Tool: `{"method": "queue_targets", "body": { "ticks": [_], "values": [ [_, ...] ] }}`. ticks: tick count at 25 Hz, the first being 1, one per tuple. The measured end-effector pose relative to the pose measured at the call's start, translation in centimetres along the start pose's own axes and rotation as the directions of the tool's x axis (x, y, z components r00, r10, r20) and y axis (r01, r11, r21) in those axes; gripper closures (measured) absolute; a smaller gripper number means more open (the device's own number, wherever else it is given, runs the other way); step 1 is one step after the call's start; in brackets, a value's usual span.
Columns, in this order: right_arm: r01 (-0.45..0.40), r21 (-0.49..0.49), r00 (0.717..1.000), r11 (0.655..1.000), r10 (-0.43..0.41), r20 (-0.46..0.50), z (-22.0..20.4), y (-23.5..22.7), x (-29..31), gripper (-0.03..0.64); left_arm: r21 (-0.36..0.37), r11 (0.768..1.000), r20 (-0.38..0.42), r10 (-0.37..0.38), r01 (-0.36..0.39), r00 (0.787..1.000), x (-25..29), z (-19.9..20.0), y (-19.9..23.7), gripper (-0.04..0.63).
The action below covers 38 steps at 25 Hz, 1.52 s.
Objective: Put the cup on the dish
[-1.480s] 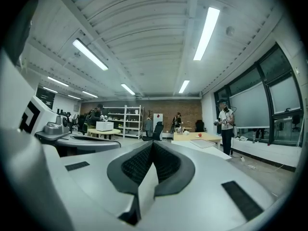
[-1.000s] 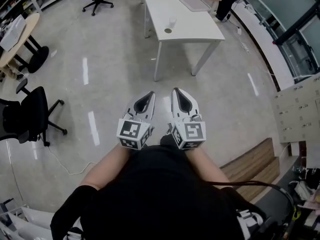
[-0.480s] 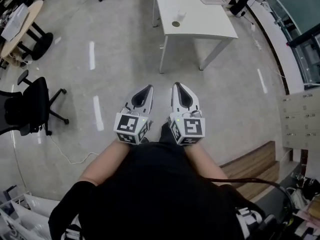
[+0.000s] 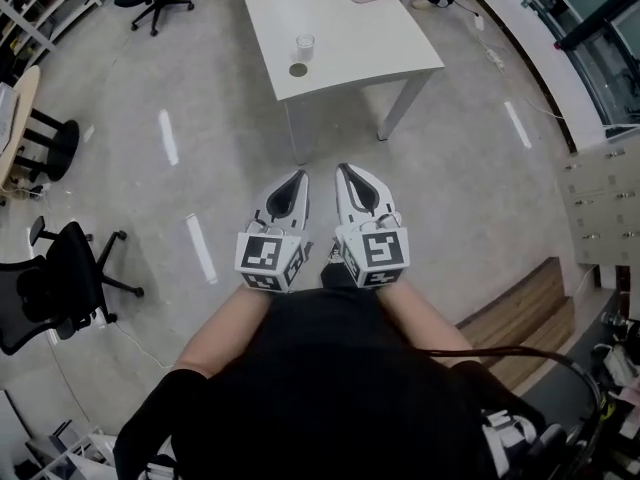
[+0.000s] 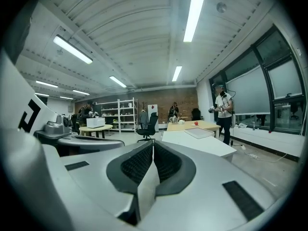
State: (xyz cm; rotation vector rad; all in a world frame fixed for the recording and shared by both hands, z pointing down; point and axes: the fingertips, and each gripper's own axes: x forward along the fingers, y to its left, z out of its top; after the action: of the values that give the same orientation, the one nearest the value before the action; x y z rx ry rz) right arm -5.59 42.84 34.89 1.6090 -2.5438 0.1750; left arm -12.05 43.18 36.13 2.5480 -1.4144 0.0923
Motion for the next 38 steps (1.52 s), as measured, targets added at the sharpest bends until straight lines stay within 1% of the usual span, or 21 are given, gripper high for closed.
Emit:
{"method": "queue_targets", "body": {
  "ticks": [3, 6, 11, 14, 18, 21, 24, 27, 30, 34, 38],
  "values": [
    [0.003, -0.008, 1.0, 1.0, -0.003, 0.0, 0.8, -3.4, 1.4, 0.603, 0.009, 1.0, 0.009, -0.018, 0.018, 1.0, 4.0, 1.3, -1.1, 0.588],
    [-0.006, -0.016, 1.0, 1.0, 0.006, 0.0, 2.0, -6.2, 2.0, 0.603, 0.017, 1.0, 0.018, -0.022, 0.022, 1.0, 6.8, 2.6, -2.5, 0.589],
    [-0.018, -0.006, 0.999, 1.0, 0.018, 0.047, 3.9, -10.4, 2.7, 0.603, 0.069, 0.998, 0.05, -0.002, -0.002, 0.999, 10.2, 5.0, -4.3, 0.588],
    [-0.05, 0.01, 0.998, 0.999, 0.049, 0.043, 4.0, -11.6, 3.7, 0.603, 0.086, 0.996, 0.047, 0.024, -0.028, 0.999, 11.4, 5.5, -4.6, 0.588],
    [-0.081, 0.017, 0.996, 0.997, 0.081, 0.037, 3.7, -13.0, 3.8, 0.603, 0.087, 0.994, 0.031, 0.057, -0.059, 0.998, 12.5, 5.3, -5.3, 0.588],
    [-0.087, 0.034, 0.996, 0.996, 0.086, 0.037, 3.5, -13.0, 4.1, 0.603, 0.095, 0.993, 0.029, 0.067, -0.069, 0.997, 12.5, 5.4, -5.1, 0.588],
    [-0.096, 0.032, 0.995, 0.995, 0.095, 0.035, 3.2, -12.6, 4.2, 0.603, 0.086, 0.993, 0.019, 0.078, -0.08, 0.997, 12.3, 4.9, -4.5, 0.588],
    [-0.086, 0.052, 0.995, 0.995, 0.084, 0.046, 3.2, -13.0, 4.1, 0.603, 0.096, 0.993, 0.006, 0.067, -0.067, 0.998, 12.6, 4.9, -4.6, 0.588],
    [-0.061, 0.069, 0.996, 0.996, 0.056, 0.075, 3.4, -14.0, 4.0, 0.603, 0.11, 0.993, -0.007, 0.041, -0.04, 0.999, 13.0, 4.7, -4.9, 0.588],
    [-0.023, 0.084, 0.996, 0.996, 0.016, 0.085, 3.5, -15.5, 3.8, 0.603, 0.113, 0.993, -0.038, 0.03, -0.025, 0.999, 13.7, 4.1, -4.7, 0.588],
    [0.009, 0.095, 0.996, 0.995, -0.017, 0.091, 3.6, -17.4, 3.7, 0.603, 0.134, 0.991, -0.03, 0.021, -0.016, 0.999, 15.1, 4.6, -5.3, 0.588]
  ]
}}
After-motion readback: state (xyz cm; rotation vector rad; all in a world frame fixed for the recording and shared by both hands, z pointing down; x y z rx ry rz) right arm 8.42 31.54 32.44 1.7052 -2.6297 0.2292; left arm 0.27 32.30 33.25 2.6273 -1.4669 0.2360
